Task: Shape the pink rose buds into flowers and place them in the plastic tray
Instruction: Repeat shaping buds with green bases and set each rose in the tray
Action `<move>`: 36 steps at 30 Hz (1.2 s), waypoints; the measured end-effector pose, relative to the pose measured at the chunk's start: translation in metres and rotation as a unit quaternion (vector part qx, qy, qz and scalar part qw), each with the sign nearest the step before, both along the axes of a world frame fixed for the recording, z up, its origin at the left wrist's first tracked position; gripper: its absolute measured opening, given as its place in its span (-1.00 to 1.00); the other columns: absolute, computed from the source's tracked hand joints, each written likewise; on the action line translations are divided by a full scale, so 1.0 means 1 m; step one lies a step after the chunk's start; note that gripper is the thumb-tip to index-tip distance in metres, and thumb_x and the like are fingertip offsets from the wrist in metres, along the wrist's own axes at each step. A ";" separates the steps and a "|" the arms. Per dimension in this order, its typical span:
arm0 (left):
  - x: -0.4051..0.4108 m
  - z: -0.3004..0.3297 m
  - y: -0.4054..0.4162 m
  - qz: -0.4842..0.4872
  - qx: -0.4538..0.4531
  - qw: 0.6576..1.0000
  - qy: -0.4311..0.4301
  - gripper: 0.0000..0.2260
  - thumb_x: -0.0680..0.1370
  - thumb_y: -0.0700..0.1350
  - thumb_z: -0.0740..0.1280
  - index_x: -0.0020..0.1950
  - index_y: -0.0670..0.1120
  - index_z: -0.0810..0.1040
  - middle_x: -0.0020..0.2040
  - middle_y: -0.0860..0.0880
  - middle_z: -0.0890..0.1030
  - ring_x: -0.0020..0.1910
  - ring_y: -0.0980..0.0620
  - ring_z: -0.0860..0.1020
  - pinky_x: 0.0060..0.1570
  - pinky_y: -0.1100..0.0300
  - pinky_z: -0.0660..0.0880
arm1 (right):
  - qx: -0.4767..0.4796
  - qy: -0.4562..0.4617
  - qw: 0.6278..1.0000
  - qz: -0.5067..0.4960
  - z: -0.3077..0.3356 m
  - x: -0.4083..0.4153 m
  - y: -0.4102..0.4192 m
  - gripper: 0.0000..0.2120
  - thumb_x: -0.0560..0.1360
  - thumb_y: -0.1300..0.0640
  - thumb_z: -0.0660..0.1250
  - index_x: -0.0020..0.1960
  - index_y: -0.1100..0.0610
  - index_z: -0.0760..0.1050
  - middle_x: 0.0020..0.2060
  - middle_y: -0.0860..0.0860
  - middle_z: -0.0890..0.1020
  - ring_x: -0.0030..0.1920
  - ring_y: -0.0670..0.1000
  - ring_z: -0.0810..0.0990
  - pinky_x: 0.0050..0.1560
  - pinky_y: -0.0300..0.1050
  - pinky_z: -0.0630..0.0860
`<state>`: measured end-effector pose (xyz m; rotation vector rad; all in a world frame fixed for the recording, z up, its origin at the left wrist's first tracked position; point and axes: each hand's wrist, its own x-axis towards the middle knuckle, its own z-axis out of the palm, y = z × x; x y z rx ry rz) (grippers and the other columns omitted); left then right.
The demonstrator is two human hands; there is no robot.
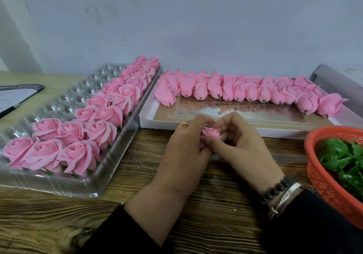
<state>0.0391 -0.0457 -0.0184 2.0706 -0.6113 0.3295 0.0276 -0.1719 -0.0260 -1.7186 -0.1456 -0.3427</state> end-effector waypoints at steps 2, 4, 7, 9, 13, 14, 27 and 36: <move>0.001 0.000 0.001 0.001 -0.008 1.000 0.002 -0.68 0.40 -0.23 0.43 0.08 0.05 0.51 -0.11 0.01 0.58 -0.18 0.16 0.50 -0.23 0.45 0.38 | 0.013 -0.004 1.000 0.010 0.001 -0.002 0.001 -0.82 0.33 0.16 0.46 -0.15 0.03 0.48 -0.29 0.01 0.59 -0.29 0.01 0.55 -0.21 -0.16 0.52; 0.002 0.001 0.001 -0.005 -0.015 1.000 0.008 -0.70 0.41 -0.19 0.44 0.08 0.06 0.51 -0.08 0.01 0.57 -0.16 0.17 0.50 -0.18 0.44 0.41 | 0.038 -0.018 0.999 0.012 0.002 -0.004 0.002 -0.79 0.38 0.03 0.44 -0.12 0.11 0.48 -0.31 -0.05 0.60 -0.26 -0.06 0.58 -0.17 -0.20 0.52; 0.000 0.006 0.002 -0.012 -0.028 0.999 0.016 -0.68 0.40 -0.22 0.44 0.10 0.02 0.51 -0.06 -0.03 0.57 -0.12 0.05 0.51 -0.11 0.24 0.46 | 0.066 -0.033 0.997 -0.020 0.002 -0.004 0.002 -0.73 0.48 -0.07 0.21 -0.10 0.14 0.47 -0.36 -0.06 0.55 -0.34 -0.09 0.50 -0.24 -0.19 0.46; -0.005 0.014 0.004 -0.016 -0.049 0.999 0.011 -0.71 0.41 -0.25 0.43 0.08 -0.02 0.53 -0.06 -0.05 0.58 -0.11 0.01 0.53 -0.10 0.19 0.48 | 0.055 -0.025 0.997 -0.044 0.002 -0.005 0.001 -0.71 0.47 -0.08 0.11 -0.07 0.10 0.47 -0.31 0.03 0.56 -0.35 0.00 0.49 -0.24 -0.06 0.47; -0.011 0.042 0.021 -0.011 -0.109 0.993 -0.035 -0.75 0.41 -0.25 0.44 -0.02 0.04 0.54 -0.14 0.04 0.60 -0.21 0.10 0.58 -0.22 0.23 0.57 | -0.021 -0.009 0.998 -0.064 0.002 -0.004 -0.003 -0.69 0.50 -0.10 0.11 -0.05 0.12 0.46 -0.29 -0.05 0.57 -0.38 0.00 0.53 -0.20 0.05 0.48; -0.011 0.052 0.030 0.000 -0.125 0.991 -0.051 -0.74 0.41 -0.24 0.44 -0.04 0.09 0.53 -0.17 0.07 0.61 -0.24 0.12 0.59 -0.25 0.27 0.58 | -0.033 -0.006 0.997 -0.066 0.002 -0.003 -0.003 -0.68 0.50 -0.11 0.12 -0.04 0.12 0.45 -0.30 -0.06 0.57 -0.38 -0.01 0.54 -0.19 0.03 0.48; 0.098 0.082 0.230 0.218 0.025 0.976 -0.002 -0.70 0.41 -0.23 0.43 -0.11 0.18 0.51 -0.28 0.30 0.60 -0.35 0.31 0.55 -0.36 0.48 0.49 | -0.066 0.008 0.997 -0.048 -0.002 0.002 -0.004 -0.83 0.54 0.06 0.18 0.00 0.12 0.48 -0.16 0.14 0.58 -0.42 -0.09 0.51 -0.33 -0.40 0.40; 0.108 0.052 0.220 0.256 0.115 0.957 0.070 -0.67 0.32 -0.30 0.50 -0.27 0.13 0.53 -0.21 -0.17 0.56 -0.29 -0.24 0.57 -0.19 -0.05 0.53 | -0.057 0.017 0.998 -0.038 -0.001 0.003 -0.003 -0.91 0.54 0.10 0.22 -0.04 0.08 0.48 -0.11 0.20 0.58 -0.45 -0.12 0.48 -0.37 -0.40 0.41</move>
